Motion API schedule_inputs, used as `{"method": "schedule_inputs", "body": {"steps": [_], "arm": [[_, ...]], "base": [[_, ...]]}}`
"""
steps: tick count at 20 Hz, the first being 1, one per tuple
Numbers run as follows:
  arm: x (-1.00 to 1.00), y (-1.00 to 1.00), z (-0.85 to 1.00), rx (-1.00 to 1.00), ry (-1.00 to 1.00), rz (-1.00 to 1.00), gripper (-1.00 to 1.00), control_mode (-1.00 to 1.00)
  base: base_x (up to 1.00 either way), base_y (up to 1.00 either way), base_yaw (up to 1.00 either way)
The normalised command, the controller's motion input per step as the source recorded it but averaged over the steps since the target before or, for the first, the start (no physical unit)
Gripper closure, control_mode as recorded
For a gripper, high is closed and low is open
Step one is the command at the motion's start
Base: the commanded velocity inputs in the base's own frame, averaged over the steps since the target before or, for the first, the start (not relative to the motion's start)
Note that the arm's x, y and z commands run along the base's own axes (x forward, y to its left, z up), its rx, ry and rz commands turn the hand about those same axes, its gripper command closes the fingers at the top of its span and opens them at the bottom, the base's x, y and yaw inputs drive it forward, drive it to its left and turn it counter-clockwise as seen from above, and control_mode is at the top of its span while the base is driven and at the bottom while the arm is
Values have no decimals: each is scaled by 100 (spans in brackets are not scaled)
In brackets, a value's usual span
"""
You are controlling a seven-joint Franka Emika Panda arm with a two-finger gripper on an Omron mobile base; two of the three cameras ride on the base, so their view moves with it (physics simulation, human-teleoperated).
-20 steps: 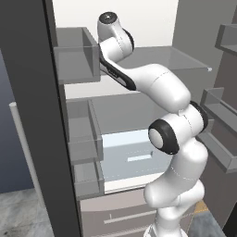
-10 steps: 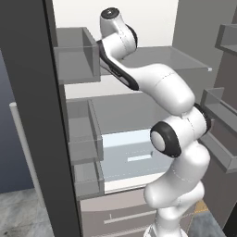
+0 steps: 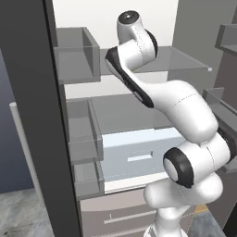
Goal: Gather the lemon and mushroom from the fridge and place them on a tray on the dining counter. Then gather the steak and fish from the fridge and place them on the other tray.
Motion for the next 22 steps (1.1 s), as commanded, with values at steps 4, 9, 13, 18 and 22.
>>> {"method": "schedule_inputs", "body": {"steps": [4,9,13,18,22], "arm": [[-100,-23,0,1,-9,-2,100,-100],[-100,-14,0,1,-5,0,100,-100],[-100,-11,0,1,-1,0,100,-100],[-98,-5,-3,0,0,0,100,-100],[-66,0,-22,-1,0,0,100,-100]], "base": [[0,0,0],[0,0,0],[0,0,0],[0,0,0],[0,0,0]]}}
